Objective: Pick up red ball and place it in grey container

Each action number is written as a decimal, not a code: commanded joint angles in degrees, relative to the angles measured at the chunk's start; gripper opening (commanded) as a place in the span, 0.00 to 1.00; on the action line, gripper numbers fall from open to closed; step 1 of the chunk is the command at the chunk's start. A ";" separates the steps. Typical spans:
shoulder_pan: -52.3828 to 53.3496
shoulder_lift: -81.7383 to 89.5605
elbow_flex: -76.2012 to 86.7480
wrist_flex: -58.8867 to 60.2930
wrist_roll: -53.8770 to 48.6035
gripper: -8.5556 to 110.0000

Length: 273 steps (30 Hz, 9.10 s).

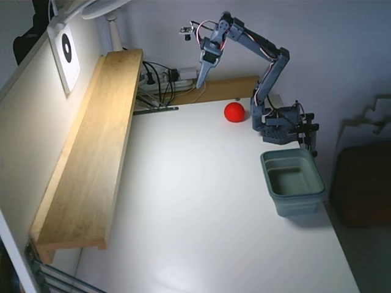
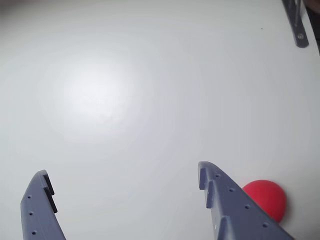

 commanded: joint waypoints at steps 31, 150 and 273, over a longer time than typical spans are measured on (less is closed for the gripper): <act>43.10 0.23 -1.77 0.33 0.18 0.39; 43.12 31.97 87.62 -53.83 0.18 0.39; -4.91 14.05 16.30 -0.43 0.18 0.27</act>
